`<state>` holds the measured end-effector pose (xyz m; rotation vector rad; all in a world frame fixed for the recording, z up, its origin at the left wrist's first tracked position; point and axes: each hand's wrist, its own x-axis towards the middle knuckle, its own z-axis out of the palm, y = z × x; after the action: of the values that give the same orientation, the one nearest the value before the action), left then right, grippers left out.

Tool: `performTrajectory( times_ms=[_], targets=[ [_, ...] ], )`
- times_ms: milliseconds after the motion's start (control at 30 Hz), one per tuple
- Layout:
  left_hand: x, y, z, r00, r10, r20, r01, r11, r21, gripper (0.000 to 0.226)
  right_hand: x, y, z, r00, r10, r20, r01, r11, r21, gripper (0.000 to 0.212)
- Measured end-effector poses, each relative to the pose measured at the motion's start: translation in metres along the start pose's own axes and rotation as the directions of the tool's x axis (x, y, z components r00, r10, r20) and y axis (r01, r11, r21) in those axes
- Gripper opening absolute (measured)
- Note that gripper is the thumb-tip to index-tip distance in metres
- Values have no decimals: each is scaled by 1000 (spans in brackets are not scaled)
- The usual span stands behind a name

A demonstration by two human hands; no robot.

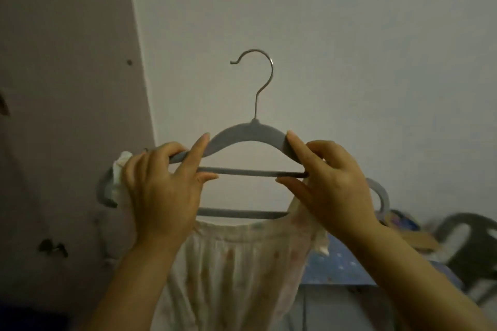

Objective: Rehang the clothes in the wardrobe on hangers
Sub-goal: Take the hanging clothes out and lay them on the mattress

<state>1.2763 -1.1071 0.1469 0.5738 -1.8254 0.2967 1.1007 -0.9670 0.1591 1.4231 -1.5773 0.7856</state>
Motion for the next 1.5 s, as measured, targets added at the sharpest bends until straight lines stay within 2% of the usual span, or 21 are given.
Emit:
performTrajectory(
  times_ms=[100,200,367,533,800,1000,1200,1500],
  targets=[
    [-3,64,22,997,83,5,-80,979,-188,48,-40,28,-66,994,102,29,-95,976,-198,58],
    [-9,132,35,986,164,-29,-164,917,-364,47,-80,45,-135,982,186,22,-167,920,-356,56],
    [-24,253,43,960,256,-114,-274,768,-579,47,-141,64,-245,952,304,-32,-274,799,-535,58],
    [-46,382,39,942,312,-123,-297,604,-740,45,-203,90,-344,912,399,-92,-361,676,-643,60],
    [-81,585,26,914,369,-165,-327,436,-839,43,-295,158,-492,865,489,-116,-397,523,-754,67],
    [-96,711,23,902,411,-134,-288,340,-895,43,-345,214,-574,840,522,-144,-396,411,-821,67],
    [-108,821,50,877,464,-126,-246,210,-946,46,-390,274,-625,818,540,-198,-416,319,-851,64],
    [-105,975,120,865,451,-220,-256,19,-966,45,-429,381,-670,767,560,-312,-459,139,-878,62]
  ],
)
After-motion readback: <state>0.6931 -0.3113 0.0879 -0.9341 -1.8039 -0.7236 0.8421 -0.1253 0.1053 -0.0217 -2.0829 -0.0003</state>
